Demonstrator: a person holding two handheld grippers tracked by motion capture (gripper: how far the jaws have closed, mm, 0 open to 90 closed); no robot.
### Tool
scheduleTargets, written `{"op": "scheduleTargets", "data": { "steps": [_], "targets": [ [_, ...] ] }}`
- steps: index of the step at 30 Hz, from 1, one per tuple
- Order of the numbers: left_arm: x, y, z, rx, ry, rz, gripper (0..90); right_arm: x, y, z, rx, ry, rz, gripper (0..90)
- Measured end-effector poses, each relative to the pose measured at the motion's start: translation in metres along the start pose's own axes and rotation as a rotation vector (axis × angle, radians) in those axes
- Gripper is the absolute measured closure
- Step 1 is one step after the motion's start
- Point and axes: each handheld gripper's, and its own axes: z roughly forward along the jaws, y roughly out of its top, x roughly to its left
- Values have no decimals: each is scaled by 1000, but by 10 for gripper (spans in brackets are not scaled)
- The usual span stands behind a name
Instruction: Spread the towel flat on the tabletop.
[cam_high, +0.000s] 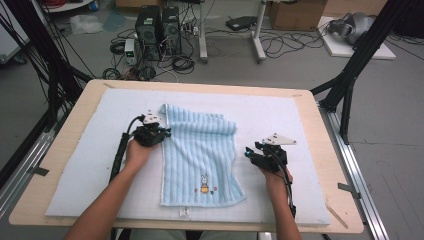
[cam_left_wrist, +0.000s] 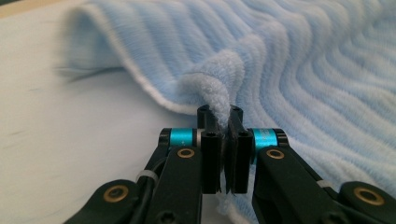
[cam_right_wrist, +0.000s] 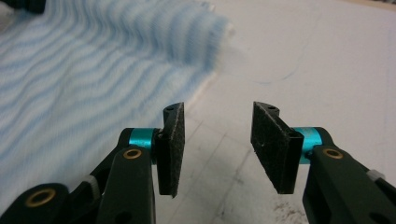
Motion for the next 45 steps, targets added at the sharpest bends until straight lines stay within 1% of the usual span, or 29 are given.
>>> {"op": "scheduleTargets", "data": {
  "steps": [2,3,6,7,10,11,12,13,14,15,17,18,19,21,22,23,26,27,28,29,30,31,33,34,35,38,40,43,45],
  "targets": [
    [12,-2,-7,-26,16,-44,860,1,0,0,5,20,3,532],
    [20,-5,-12,-42,41,-64,860,6,0,3,29,28,-7,532],
    [28,-11,-17,-51,56,-90,860,12,-1,7,51,49,-22,532],
    [33,-16,-18,-46,62,-97,860,19,0,12,59,79,-35,534],
    [35,-20,-19,-38,58,-107,859,27,3,16,69,111,-45,534],
    [34,-20,-18,-39,58,-108,856,35,6,20,68,151,-54,534],
    [33,-19,-18,-39,56,-106,856,35,6,20,68,151,-54,534],
    [32,-19,-18,-43,55,-101,852,40,8,23,70,175,-57,538],
    [31,-18,-18,-45,57,-97,819,52,9,30,92,214,-87,588],
    [30,-18,-18,-47,58,-100,819,52,9,30,92,214,-87,588],
    [30,-18,-19,-45,55,-109,743,62,7,37,154,201,-156,686],
    [30,-18,-20,-37,54,-112,646,61,7,36,153,221,-162,848],
    [30,-17,-21,-36,49,-117,646,61,7,36,153,221,-162,848],
    [28,-17,-25,-44,53,-121,541,60,7,30,176,206,-186,863],
    [26,-17,-28,-58,57,-117,541,60,7,30,176,206,-186,863],
    [24,-18,-32,-74,57,-116,531,57,5,23,192,165,-194,863],
    [16,-24,-44,-79,41,-92,523,49,0,13,192,116,-170,862],
    [16,-24,-44,-79,41,-92,521,49,0,13,192,116,-170,862],
    [13,-26,-46,-80,39,-88,521,47,-6,6,174,87,-137,831],
    [10,-29,-49,-82,32,-82,521,47,-6,6,174,87,-137,831],
    [1,-34,-55,-86,6,-66,523,49,-9,0,135,99,-124,733],
    [1,-34,-55,-86,6,-66,524,49,-9,0,135,99,-124,733],
    [-9,-41,-60,-90,-40,-44,523,55,-12,-6,95,110,-109,593],
    [-14,-43,-62,-83,-68,-33,523,55,-12,-6,95,110,-109,593],
    [-19,-45,-62,-76,-75,-18,495,61,-13,-9,83,105,-103,516],
    [-33,-50,-62,-68,-115,0,488,66,-15,-11,78,100,-105,483],
    [-42,-51,-62,-60,-125,32,483,71,-16,-14,64,80,-106,453],
    [-51,-51,-62,-59,-152,42,467,73,-18,-19,44,63,-93,434],
    [-55,-52,-60,-27,-165,65,454,75,-20,-20,46,85,-89,449]
  ]
}}
